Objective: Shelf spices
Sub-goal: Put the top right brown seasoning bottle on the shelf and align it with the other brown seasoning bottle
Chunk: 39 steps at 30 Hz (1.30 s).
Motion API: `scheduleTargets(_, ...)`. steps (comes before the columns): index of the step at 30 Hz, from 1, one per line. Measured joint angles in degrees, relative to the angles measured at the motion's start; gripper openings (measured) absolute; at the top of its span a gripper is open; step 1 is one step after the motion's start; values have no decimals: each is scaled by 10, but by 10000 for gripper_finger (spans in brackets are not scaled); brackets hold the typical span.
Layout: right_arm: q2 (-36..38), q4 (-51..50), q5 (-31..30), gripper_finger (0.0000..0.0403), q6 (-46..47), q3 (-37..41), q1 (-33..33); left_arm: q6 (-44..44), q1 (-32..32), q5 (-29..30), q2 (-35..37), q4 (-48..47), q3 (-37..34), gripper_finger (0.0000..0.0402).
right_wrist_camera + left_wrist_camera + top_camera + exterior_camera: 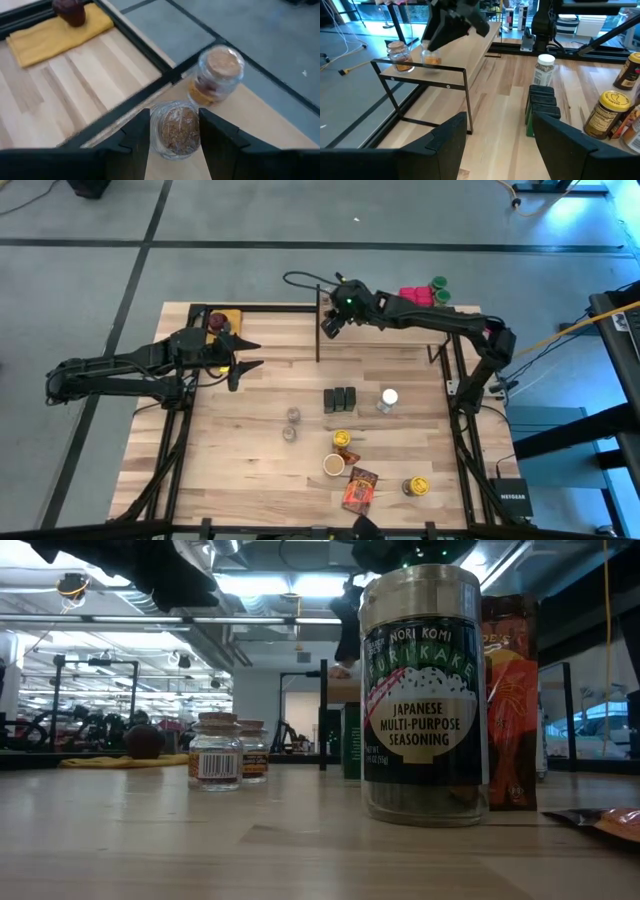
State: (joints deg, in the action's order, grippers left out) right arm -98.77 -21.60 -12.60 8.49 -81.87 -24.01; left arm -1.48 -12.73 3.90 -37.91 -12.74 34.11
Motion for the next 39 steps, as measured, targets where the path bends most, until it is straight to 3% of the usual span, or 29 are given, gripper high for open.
scheduleTargets(22,-13,35,-24,154,-14,0,0,2,0,0,0,-1,0,219)
scheduleTargets(32,-13,53,-24,246,-14,0,0,2,0,0,0,-2,0,219)
scheduleTargets(39,-3,43,-24,241,-30,0,0,2,0,0,0,-3,0,219)
